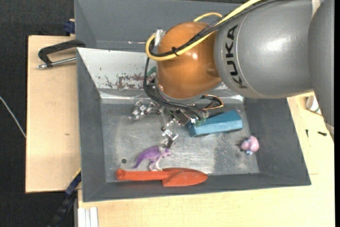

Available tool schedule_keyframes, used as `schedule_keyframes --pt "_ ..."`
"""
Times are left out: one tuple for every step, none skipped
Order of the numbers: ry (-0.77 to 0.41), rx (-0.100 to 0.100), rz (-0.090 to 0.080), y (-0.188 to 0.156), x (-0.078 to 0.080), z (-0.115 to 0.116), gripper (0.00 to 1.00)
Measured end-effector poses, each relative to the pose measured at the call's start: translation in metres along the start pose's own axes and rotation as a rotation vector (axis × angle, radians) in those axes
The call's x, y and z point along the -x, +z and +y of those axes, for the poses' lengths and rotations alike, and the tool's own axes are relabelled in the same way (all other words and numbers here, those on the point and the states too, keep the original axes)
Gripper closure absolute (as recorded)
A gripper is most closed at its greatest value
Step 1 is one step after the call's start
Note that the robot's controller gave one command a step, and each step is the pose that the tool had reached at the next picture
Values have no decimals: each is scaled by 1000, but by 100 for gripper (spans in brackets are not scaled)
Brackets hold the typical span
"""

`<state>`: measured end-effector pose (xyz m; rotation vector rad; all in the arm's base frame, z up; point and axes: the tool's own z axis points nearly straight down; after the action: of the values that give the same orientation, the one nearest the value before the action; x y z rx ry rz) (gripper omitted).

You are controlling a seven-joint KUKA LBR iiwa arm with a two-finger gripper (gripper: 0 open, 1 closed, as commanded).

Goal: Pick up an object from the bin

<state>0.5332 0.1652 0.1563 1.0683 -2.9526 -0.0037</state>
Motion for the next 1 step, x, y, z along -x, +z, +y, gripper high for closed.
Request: schedule_keyframes --pt "1 -2 -5 -2 1 -1 0"
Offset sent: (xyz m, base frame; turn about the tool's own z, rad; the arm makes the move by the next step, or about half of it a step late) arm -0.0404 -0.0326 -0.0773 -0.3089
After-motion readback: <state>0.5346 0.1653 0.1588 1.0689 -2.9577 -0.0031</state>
